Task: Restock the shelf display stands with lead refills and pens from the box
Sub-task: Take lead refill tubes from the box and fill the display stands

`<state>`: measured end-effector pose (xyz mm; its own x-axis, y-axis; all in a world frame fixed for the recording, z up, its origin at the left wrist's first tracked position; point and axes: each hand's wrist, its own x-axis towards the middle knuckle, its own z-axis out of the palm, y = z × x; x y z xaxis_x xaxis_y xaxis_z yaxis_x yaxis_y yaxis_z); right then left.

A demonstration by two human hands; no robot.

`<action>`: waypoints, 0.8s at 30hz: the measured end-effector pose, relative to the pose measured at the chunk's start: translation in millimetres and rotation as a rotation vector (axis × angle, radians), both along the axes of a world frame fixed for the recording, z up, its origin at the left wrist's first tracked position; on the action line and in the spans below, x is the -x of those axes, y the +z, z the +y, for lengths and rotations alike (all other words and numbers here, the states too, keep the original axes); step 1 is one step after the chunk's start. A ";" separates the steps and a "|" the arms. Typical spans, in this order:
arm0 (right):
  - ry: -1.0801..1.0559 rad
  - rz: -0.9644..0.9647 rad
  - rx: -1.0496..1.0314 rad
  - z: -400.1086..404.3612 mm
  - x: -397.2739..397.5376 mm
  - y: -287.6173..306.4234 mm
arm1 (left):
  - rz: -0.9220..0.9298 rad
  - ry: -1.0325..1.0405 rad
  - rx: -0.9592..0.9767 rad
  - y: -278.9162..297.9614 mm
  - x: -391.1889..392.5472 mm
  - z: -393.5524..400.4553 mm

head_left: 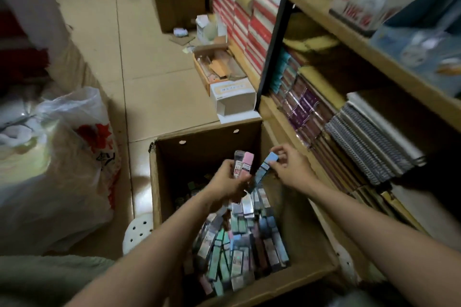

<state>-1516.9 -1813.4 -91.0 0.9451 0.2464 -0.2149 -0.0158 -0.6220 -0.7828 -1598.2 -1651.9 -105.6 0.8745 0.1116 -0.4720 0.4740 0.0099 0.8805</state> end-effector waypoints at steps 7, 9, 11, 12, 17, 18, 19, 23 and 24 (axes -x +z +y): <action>-0.037 -0.283 -0.116 -36.7 -9.7 135.0 | -0.273 -0.336 -0.180 120.8 -62.1 2.9; -0.067 -0.342 -0.096 -48.9 -8.7 159.0 | -0.279 -0.362 -0.093 141.4 -73.5 -4.1; -0.096 -0.360 -0.087 -59.9 -10.0 177.0 | -0.232 -0.347 0.056 157.2 -83.0 -14.1; -0.104 -0.363 -0.092 -65.1 -11.1 185.0 | -0.211 -0.341 0.127 164.1 -87.3 -20.6; -0.180 -0.432 0.007 -87.6 -19.4 224.6 | -0.267 -0.376 0.262 198.6 -104.1 -51.9; -0.187 -0.478 0.084 -92.2 -21.6 233.8 | -0.284 -0.386 0.280 204.5 -108.5 -55.7; -0.196 -0.523 0.147 -97.1 -24.1 244.2 | -0.304 -0.398 0.291 209.7 -113.5 -58.8; -0.285 -0.632 0.164 -121.3 -38.0 293.4 | -0.380 -0.435 0.303 227.9 -128.3 -67.8; -0.321 -0.658 0.164 -128.1 -42.8 305.4 | -0.383 -0.423 0.320 230.1 -130.8 -70.7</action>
<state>-1474.1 -1941.6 214.5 0.9112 -0.0501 0.4089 0.2227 -0.7752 -0.5912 -1467.4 -1722.6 124.6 0.9249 -0.3734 -0.0716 0.1483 0.1810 0.9722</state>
